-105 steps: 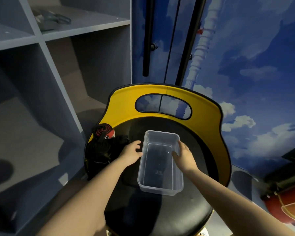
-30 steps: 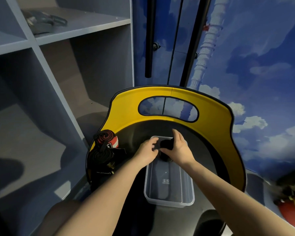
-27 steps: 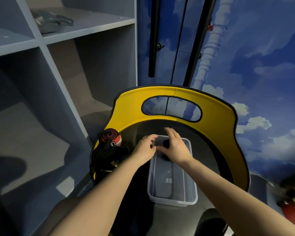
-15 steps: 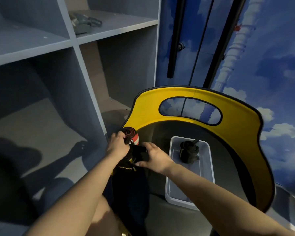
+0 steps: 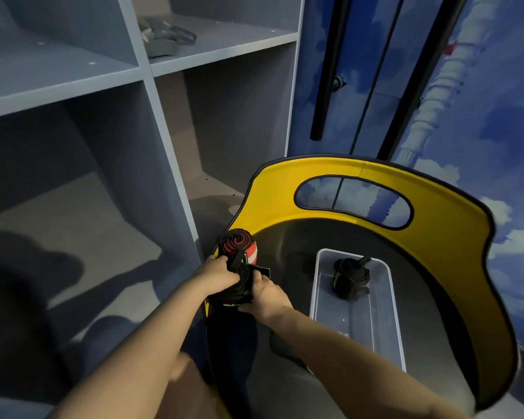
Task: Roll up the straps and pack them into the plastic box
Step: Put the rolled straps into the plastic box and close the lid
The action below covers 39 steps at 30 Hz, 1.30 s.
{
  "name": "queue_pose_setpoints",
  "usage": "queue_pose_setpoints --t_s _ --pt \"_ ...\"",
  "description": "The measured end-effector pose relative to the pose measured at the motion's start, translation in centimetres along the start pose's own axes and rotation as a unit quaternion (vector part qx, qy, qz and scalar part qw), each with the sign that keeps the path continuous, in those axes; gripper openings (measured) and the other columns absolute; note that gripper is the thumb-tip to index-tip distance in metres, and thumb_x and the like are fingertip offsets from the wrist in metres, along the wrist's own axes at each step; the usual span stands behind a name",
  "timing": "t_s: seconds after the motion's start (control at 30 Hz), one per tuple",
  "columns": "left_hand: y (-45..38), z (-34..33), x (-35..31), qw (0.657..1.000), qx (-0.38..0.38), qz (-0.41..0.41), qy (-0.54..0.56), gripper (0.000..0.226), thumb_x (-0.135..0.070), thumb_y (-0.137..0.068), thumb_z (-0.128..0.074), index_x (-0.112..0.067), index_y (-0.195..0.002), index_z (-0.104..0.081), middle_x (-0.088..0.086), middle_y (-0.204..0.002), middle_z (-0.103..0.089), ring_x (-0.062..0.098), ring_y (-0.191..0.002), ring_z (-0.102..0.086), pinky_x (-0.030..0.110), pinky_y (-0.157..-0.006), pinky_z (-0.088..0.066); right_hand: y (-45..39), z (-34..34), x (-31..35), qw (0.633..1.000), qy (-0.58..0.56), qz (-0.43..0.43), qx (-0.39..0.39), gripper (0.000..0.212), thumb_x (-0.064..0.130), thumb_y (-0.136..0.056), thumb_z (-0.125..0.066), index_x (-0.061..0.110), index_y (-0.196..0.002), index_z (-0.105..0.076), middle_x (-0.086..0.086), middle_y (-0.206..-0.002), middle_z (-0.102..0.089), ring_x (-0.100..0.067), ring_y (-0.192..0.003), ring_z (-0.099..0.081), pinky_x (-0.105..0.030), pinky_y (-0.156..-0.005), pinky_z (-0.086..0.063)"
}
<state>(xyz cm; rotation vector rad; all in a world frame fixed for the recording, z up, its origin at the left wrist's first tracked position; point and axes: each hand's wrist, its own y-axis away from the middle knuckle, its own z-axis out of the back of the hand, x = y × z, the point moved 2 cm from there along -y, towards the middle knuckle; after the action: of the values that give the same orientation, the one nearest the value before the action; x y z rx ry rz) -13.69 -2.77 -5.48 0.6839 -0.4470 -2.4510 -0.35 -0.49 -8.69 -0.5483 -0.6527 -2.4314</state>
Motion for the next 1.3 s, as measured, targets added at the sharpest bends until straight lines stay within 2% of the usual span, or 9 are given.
queue_pose_setpoints --t_s 0.1,0.2,0.27,0.37,0.47,0.67,0.83,1.07,1.3 --pt "0.4 -0.5 0.5 0.996 0.093 -0.01 -0.013 0.088 -0.014 -0.075 -0.065 -0.011 -0.147 -0.015 0.013 -0.149 -0.019 0.028 -0.134 -0.032 0.033 -0.103 -0.04 -0.2 0.5 -0.5 1.0 -0.01 -0.002 -0.007 0.059 0.026 -0.078 -0.073 0.007 -0.125 -0.042 -0.016 -0.123 -0.056 -0.035 -0.114 -0.055 -0.037 -0.089 -0.044" --pt "1.2 -1.3 0.2 0.992 0.109 -0.026 -0.063 0.112 -0.013 -0.075 -0.073 -0.01 -0.149 0.012 0.01 -0.157 0.007 0.027 -0.145 -0.012 0.033 -0.112 -0.03 -0.5 0.7 -0.7 1.0 -0.022 -0.004 -0.009 0.056 0.023 -0.076 -0.075 0.005 -0.12 -0.047 -0.018 -0.117 -0.06 -0.036 -0.109 -0.057 -0.037 -0.086 -0.046" --pt "1.4 -1.9 0.1 0.993 0.071 -0.03 -0.085 0.111 -0.014 -0.074 -0.077 -0.008 -0.149 0.005 0.01 -0.155 -0.001 0.029 -0.142 -0.022 0.034 -0.11 -0.034 -0.5 0.5 -0.7 1.0 -0.028 -0.002 -0.009 0.055 0.021 -0.075 -0.076 0.004 -0.12 -0.047 -0.018 -0.116 -0.061 -0.036 -0.109 -0.058 -0.037 -0.086 -0.046" --pt "1.4 -2.1 0.0 0.995 0.025 -0.046 -0.08 0.092 -0.015 -0.068 -0.08 -0.009 -0.139 -0.021 0.011 -0.14 -0.032 0.03 -0.128 -0.043 0.037 -0.101 -0.043 -0.2 0.3 -1.1 0.999 -0.037 0.001 -0.004 0.056 0.017 -0.075 -0.075 0.005 -0.123 -0.047 -0.019 -0.117 -0.061 -0.036 -0.109 -0.058 -0.038 -0.089 -0.047" --pt "1.7 -2.0 0.1 0.997 0.013 -0.065 -0.04 0.089 -0.015 -0.064 -0.082 -0.015 -0.132 -0.024 0.01 -0.13 -0.045 0.029 -0.119 -0.05 0.04 -0.097 -0.045 0.1 0.7 -1.5 0.999 -0.049 0.008 0.0 0.061 0.016 -0.074 -0.075 0.006 -0.127 -0.046 -0.019 -0.118 -0.061 -0.036 -0.111 -0.057 -0.038 -0.091 -0.048" --pt "2.8 -1.0 -1.4 0.992 0.021 -0.112 -0.059 0.094 -0.016 -0.063 -0.083 -0.017 -0.136 -0.024 0.009 -0.137 -0.042 0.028 -0.123 -0.047 0.042 -0.099 -0.045 1.6 2.9 -2.4 0.998 -0.046 0.04 -0.001 0.072 0.018 -0.074 -0.076 0.013 -0.137 -0.041 -0.019 -0.116 -0.064 -0.033 -0.11 -0.059 -0.036 -0.09 -0.049" --pt "3.8 0.0 -4.5 0.985 0.024 -0.152 -0.075 0.11 -0.019 -0.065 -0.083 -0.023 -0.147 -0.011 0.007 -0.15 -0.029 0.029 -0.133 -0.038 0.044 -0.103 -0.041 3.5 5.8 -3.5 0.998 -0.042 0.042 -0.031 0.063 0.021 -0.075 -0.076 0.009 -0.129 -0.047 -0.019 -0.114 -0.064 -0.033 -0.108 -0.059 -0.034 -0.087 -0.048" --pt "5.8 0.1 -9.7 0.974 0.004 -0.207 -0.09 0.099 -0.025 -0.065 -0.083 -0.022 -0.143 -0.021 0.008 -0.143 -0.034 0.03 -0.13 -0.04 0.045 -0.101 -0.042 7.1 9.7 -6.4 0.994 -0.046 0.036 -0.09 0.058 0.022 -0.075 -0.076 0.013 -0.126 -0.052 -0.013 -0.107 -0.069 -0.027 -0.101 -0.063 -0.027 -0.077 -0.044" --pt "7.5 -1.4 -14.8 0.958 0.027 -0.27 -0.092 0.098 -0.027 -0.064 -0.083 -0.022 -0.143 -0.025 0.007 -0.142 -0.038 0.027 -0.13 -0.041 0.044 -0.104 -0.04 11.2 12.1 -10.3 0.99 -0.068 0.02 -0.118 0.051 0.027 -0.071 -0.079 0.01 -0.114 -0.058 -0.007 -0.109 -0.067 -0.023 -0.103 -0.061 -0.029 -0.087 -0.047"
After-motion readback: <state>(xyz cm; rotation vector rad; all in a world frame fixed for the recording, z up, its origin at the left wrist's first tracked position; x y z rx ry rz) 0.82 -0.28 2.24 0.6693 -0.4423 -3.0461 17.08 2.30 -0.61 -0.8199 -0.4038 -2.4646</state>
